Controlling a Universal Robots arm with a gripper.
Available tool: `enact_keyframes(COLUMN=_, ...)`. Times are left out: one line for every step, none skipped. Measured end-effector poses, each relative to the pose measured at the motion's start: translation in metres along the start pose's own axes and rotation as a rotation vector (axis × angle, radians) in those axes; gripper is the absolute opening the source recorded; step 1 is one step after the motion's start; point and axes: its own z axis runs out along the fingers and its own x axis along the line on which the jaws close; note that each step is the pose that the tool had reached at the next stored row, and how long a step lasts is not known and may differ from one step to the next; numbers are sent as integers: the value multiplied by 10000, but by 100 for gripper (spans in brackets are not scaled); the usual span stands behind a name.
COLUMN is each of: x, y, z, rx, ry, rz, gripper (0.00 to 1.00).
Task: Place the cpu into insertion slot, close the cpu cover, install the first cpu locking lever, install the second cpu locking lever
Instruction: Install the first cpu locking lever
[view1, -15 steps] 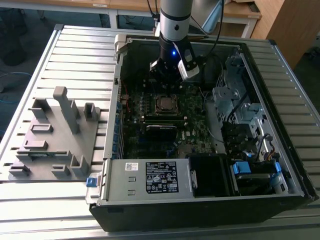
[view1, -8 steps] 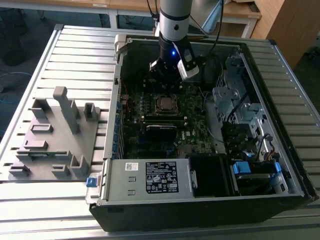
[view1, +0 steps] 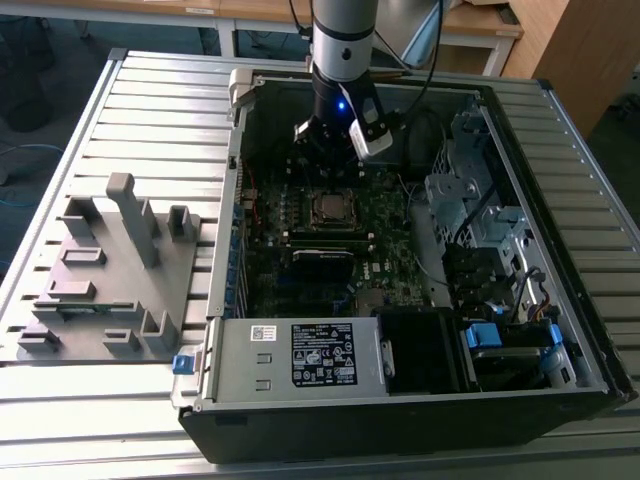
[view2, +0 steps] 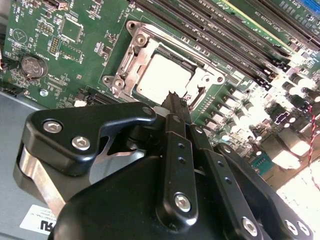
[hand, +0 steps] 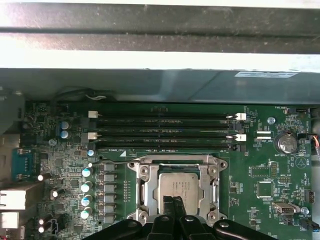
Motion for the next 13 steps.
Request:
enact_keyframes(x=0, y=0, z=0, rx=0, ry=0, rz=-1, gripper=10)
enact_keyframes(x=0, y=0, z=0, rx=1, ry=1, rz=-1, gripper=10)
enact_keyframes(x=1, y=-1, z=-2, rx=0, ry=1, rz=-1, gripper=10)
enact_keyframes(x=1, y=-1, z=-8, rx=3, ry=2, rz=-1, gripper=10)
enact_keyframes(x=1, y=-1, z=-13, rx=1, ry=1, rz=0, gripper=10)
enact_keyframes(x=0, y=0, z=-19, rx=1, ry=1, rz=0, gripper=10)
enact_keyframes(x=0, y=0, z=-27, rx=1, ry=0, rz=0, gripper=10)
enact_keyframes(x=0, y=0, z=-36, rx=1, ry=1, rz=0, gripper=10)
enact_keyframes(x=-1, y=1, z=-45, rx=1, ry=1, rz=0, gripper=10)
enact_keyframes(x=-1, y=1, z=-55, rx=0, ry=0, rz=0, gripper=10)
enact_keyframes(x=-1, y=1, z=-67, rx=0, ry=0, rz=0, gripper=10)
enact_keyframes(x=-2, y=2, z=-78, rx=0, ry=0, rz=1, gripper=10)
enact_keyframes(x=-2, y=2, z=-90, rx=0, ry=0, rz=0, gripper=10)
